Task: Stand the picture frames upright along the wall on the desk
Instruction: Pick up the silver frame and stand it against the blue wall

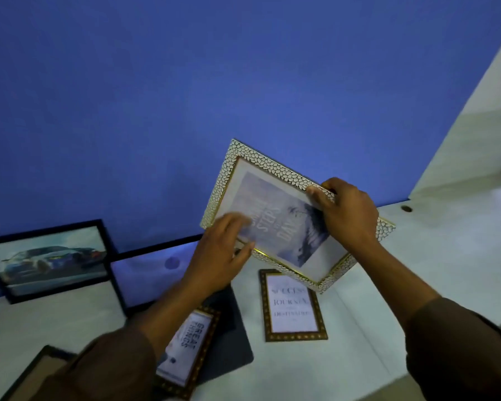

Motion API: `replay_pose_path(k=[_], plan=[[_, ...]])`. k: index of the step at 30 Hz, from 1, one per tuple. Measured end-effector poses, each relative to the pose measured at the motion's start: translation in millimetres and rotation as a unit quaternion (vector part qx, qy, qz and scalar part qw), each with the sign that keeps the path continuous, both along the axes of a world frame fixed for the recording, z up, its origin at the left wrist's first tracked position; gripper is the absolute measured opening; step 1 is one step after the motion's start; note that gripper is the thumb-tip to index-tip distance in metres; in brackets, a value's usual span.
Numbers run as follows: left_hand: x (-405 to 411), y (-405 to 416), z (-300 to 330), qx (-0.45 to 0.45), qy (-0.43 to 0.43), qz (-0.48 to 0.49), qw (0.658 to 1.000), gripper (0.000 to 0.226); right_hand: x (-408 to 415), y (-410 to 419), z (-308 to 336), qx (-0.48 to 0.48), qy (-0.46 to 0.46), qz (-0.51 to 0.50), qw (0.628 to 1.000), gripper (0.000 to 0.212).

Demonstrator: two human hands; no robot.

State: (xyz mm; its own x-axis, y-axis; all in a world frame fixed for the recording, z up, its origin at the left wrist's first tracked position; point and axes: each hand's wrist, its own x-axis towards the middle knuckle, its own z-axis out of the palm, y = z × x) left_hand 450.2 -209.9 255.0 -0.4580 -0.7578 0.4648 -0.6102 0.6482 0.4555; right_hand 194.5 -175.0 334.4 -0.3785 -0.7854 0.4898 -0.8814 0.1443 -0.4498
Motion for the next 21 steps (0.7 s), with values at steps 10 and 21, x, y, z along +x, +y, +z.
replay_pose_path(k=[10,21], plan=[[-58.3,-94.8,-73.4,0.525,0.165,0.036,0.834,0.028,-57.2,-95.0,-63.4,0.011,-0.310,0.001,0.951,0.048],[-84.1,-159.9,-78.4,0.457,0.185,0.115,0.862,0.011,-95.8,-156.4,-135.1,0.012,-0.448,0.083,0.890,0.032]])
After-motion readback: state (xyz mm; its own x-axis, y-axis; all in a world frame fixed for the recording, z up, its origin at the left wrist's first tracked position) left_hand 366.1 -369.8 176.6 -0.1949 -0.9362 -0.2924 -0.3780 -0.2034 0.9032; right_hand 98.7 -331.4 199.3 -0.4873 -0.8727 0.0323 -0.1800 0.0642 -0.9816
